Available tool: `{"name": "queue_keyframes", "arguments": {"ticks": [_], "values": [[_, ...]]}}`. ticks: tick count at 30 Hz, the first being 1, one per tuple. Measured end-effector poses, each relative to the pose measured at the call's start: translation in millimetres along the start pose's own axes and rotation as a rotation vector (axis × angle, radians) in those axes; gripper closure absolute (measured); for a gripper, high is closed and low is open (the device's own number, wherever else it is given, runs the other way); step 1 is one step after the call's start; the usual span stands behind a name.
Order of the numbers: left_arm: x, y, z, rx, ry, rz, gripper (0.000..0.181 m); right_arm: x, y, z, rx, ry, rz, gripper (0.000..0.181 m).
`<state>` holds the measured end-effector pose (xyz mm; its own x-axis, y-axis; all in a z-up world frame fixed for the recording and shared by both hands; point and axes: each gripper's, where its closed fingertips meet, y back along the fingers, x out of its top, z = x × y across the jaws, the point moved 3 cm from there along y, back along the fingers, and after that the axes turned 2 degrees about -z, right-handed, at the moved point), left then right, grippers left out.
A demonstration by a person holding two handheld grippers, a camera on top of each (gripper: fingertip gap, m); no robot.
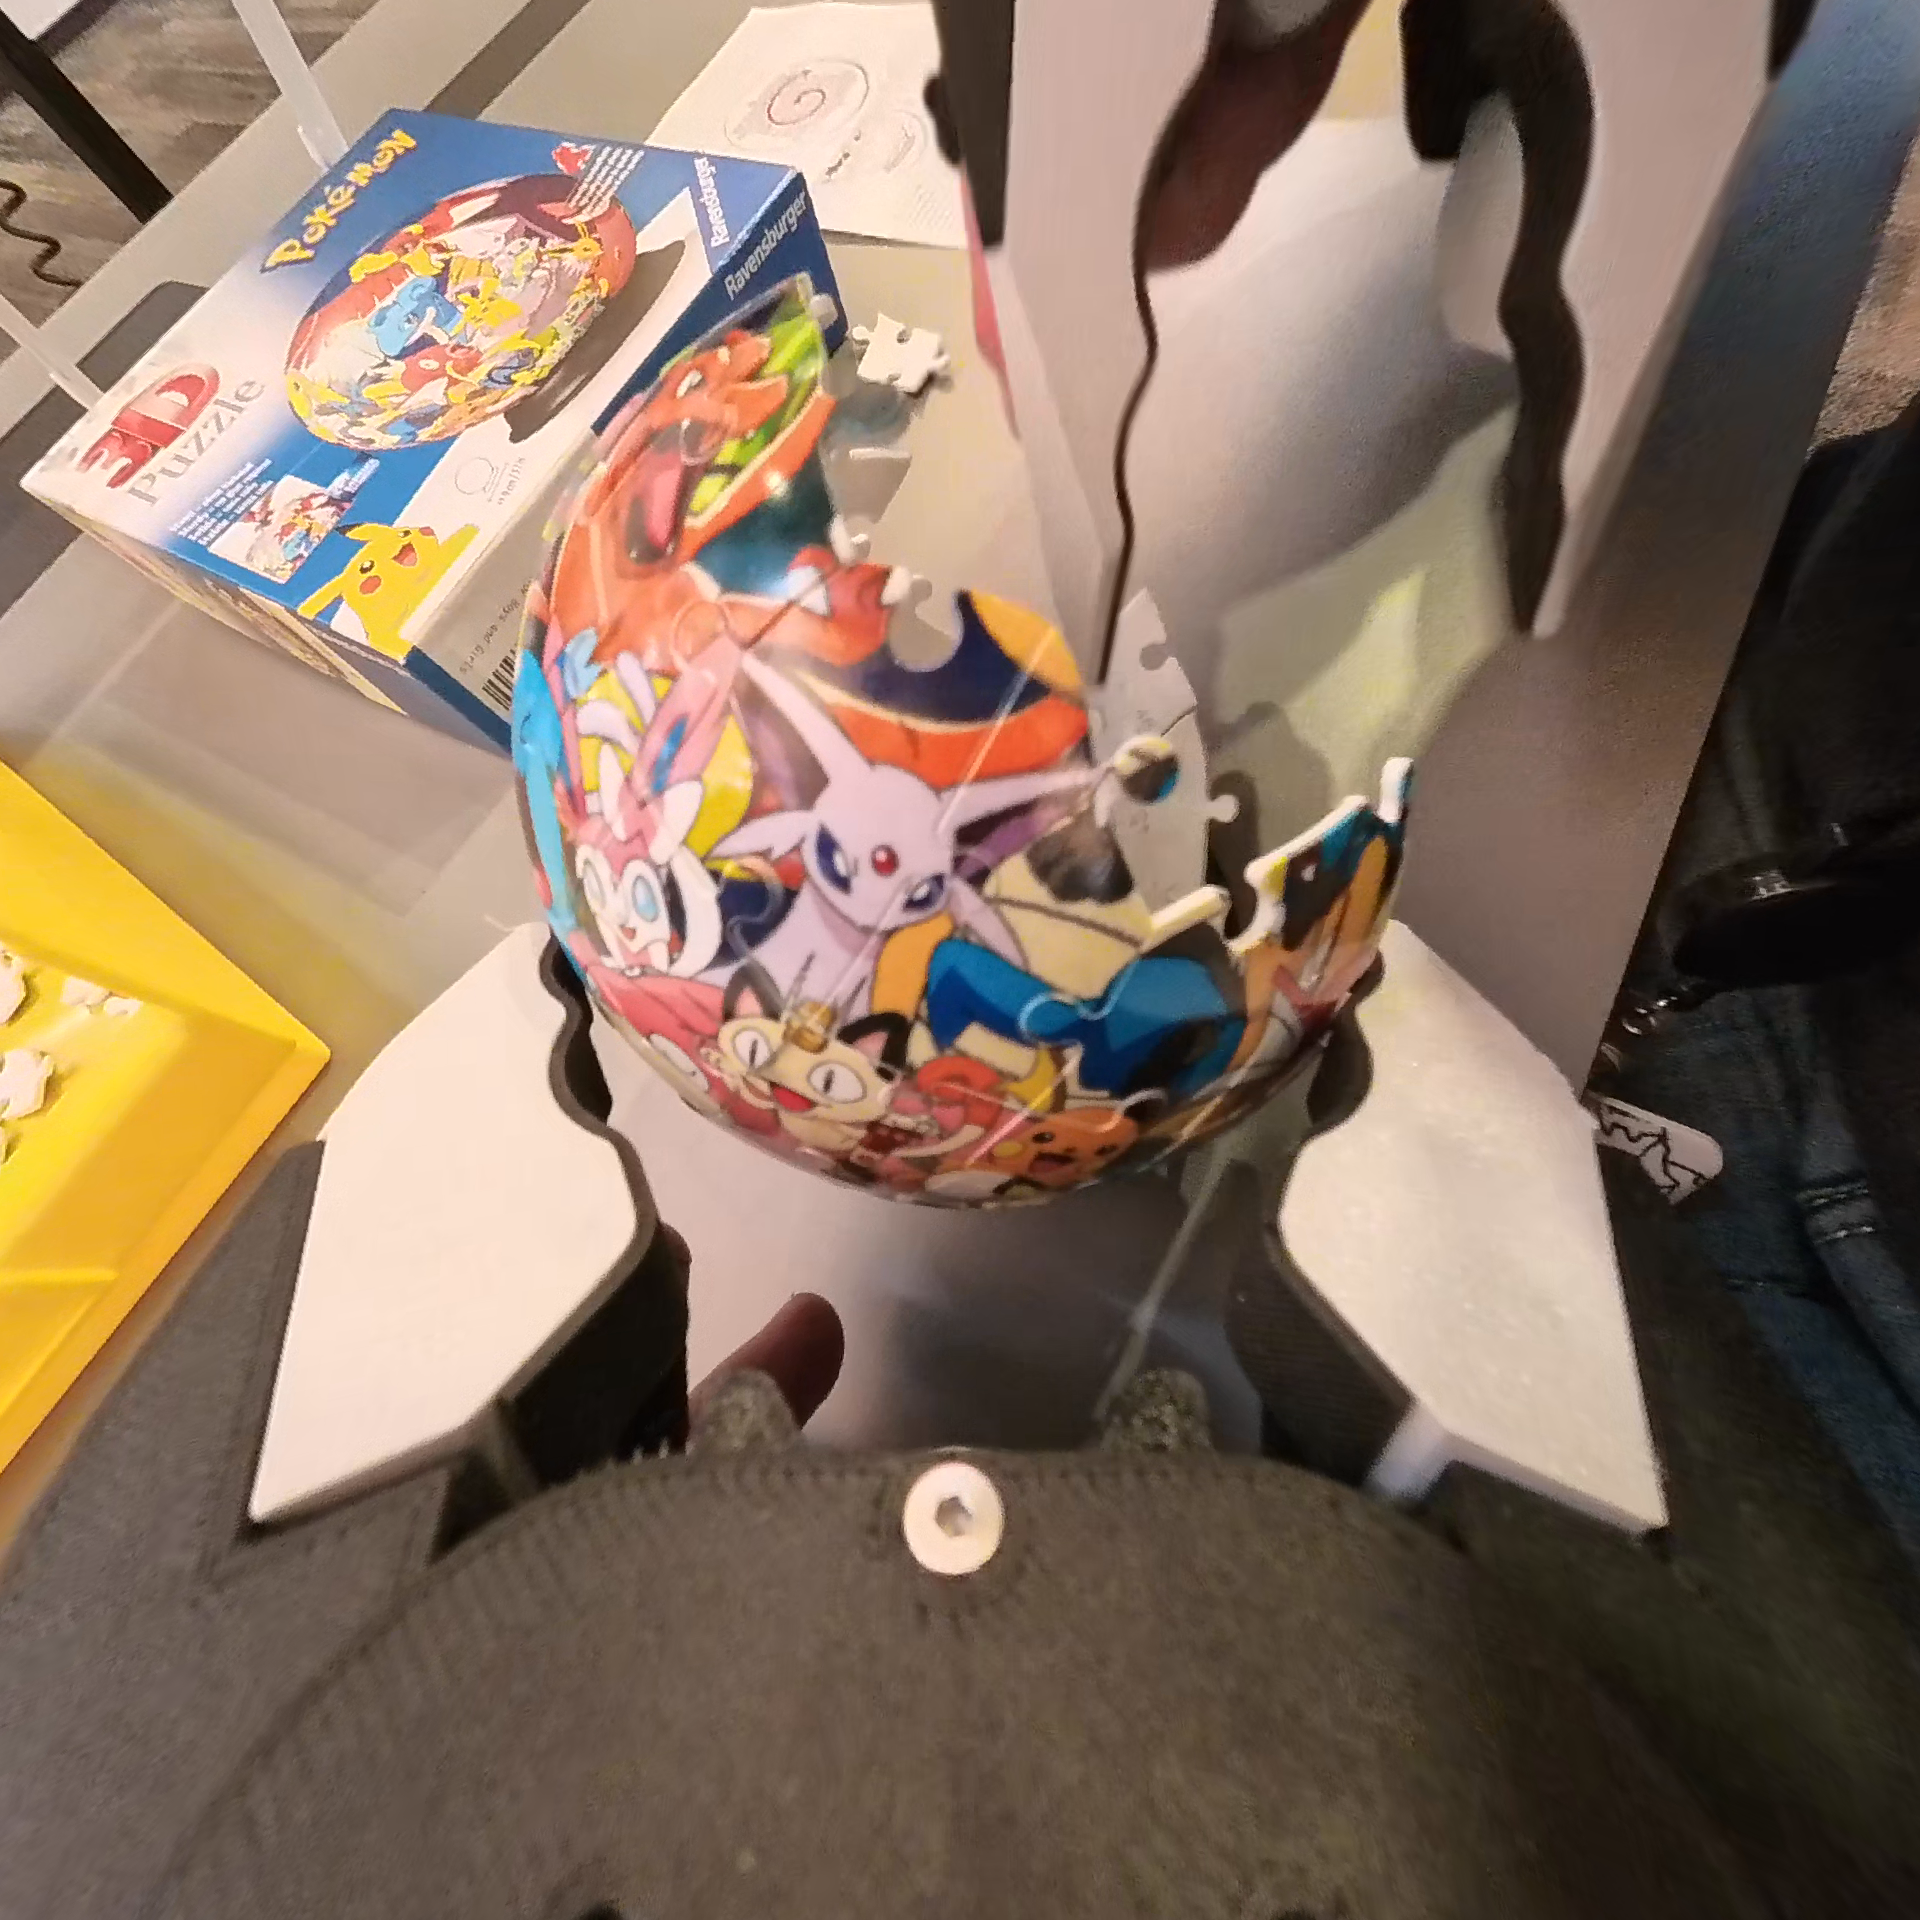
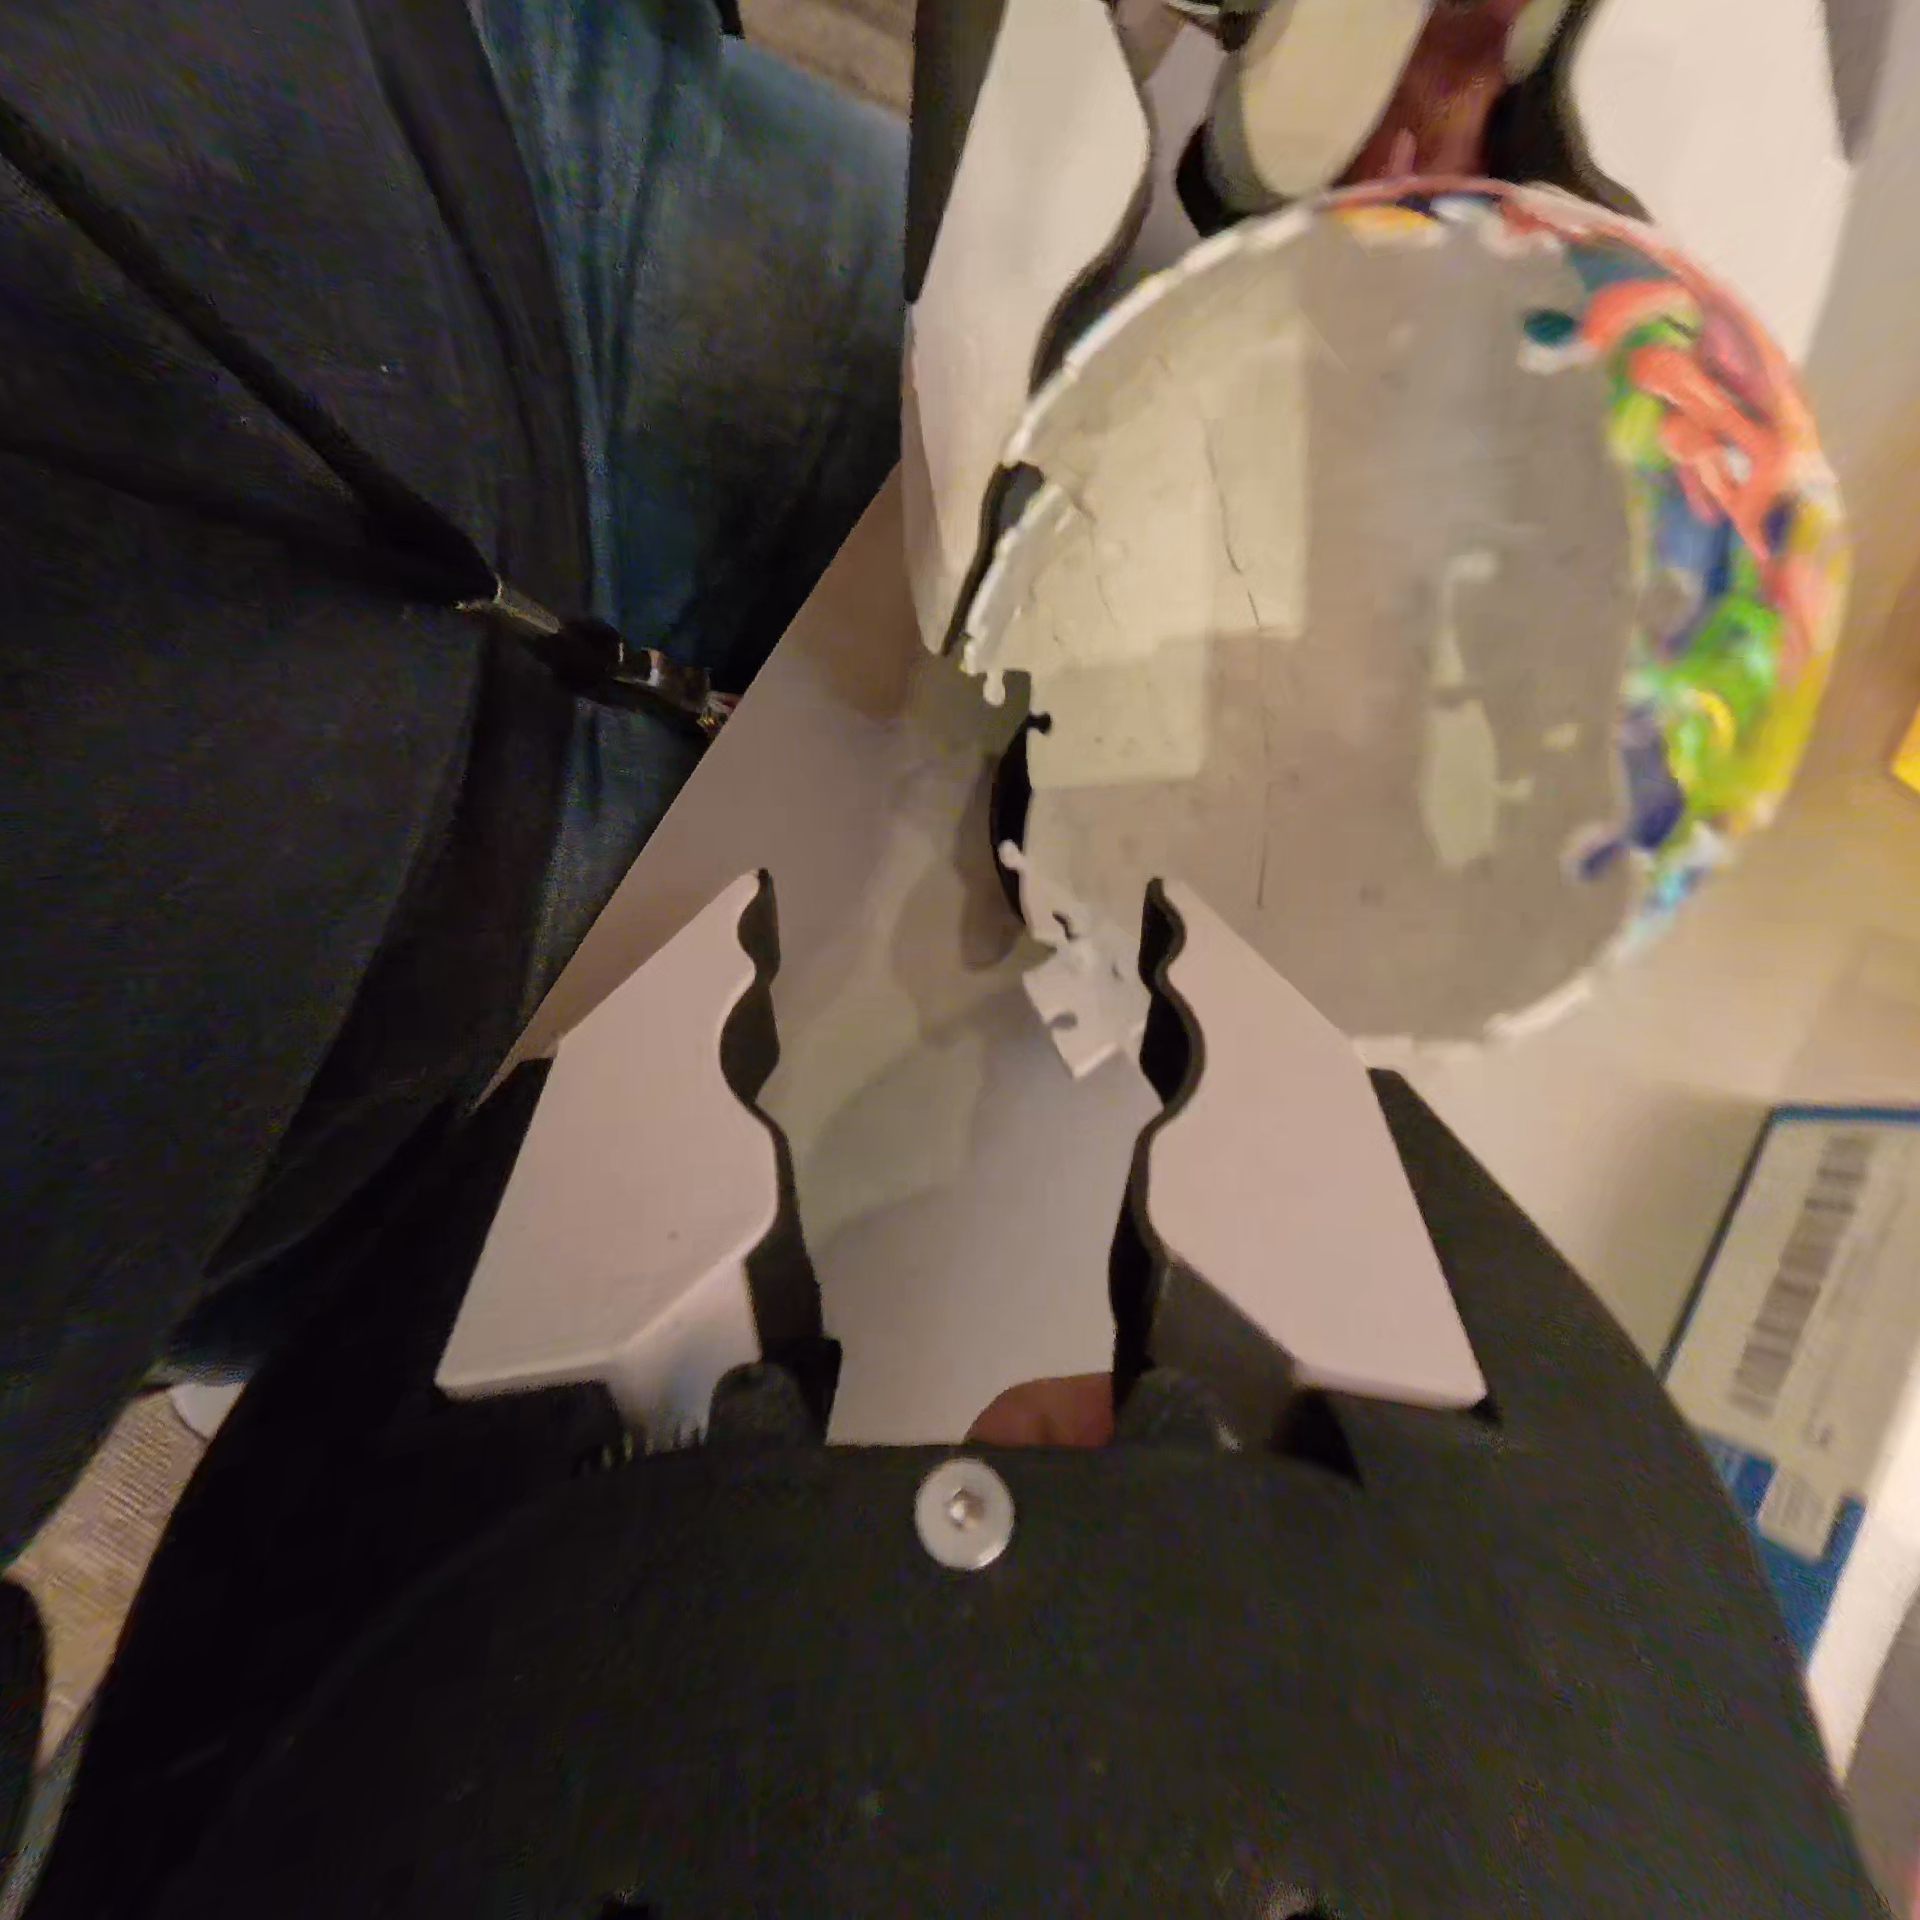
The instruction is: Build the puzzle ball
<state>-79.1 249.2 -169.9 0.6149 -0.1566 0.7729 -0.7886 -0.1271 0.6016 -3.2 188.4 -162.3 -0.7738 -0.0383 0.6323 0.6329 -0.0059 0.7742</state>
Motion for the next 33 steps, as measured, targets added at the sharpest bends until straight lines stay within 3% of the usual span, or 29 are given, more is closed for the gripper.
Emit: {"name": "queue_keyframes", "arguments": {"ticks": [7,9,14,20,23,28,33], "values": [[1,1,1,-0.003,0.007,-0.001,0.050,-16,29,2,-0.055,-0.218,0.050,0.118],[1,1,2,0.000,0.005,-0.002,0.050,-21,26,1,-0.088,-0.237,0.044,0.131],[3,3,2,0.013,-0.004,-0.002,0.051,-32,17,6,-0.097,-0.507,0.077,0.122],[4,3,5,0.033,0.008,-0.005,0.052,-37,4,4,0.007,-0.885,0.217,0.133],[5,3,7,0.046,0.012,-0.008,0.052,-37,-3,9,-0.017,-0.980,0.246,0.144],[7,3,10,0.069,0.030,-0.009,0.053,-32,-15,10,-0.011,-1.080,0.255,0.145],[7,3,12,0.106,0.038,-0.013,0.053,-31,-16,12,-0.017,-1.162,0.287,0.164]]}}
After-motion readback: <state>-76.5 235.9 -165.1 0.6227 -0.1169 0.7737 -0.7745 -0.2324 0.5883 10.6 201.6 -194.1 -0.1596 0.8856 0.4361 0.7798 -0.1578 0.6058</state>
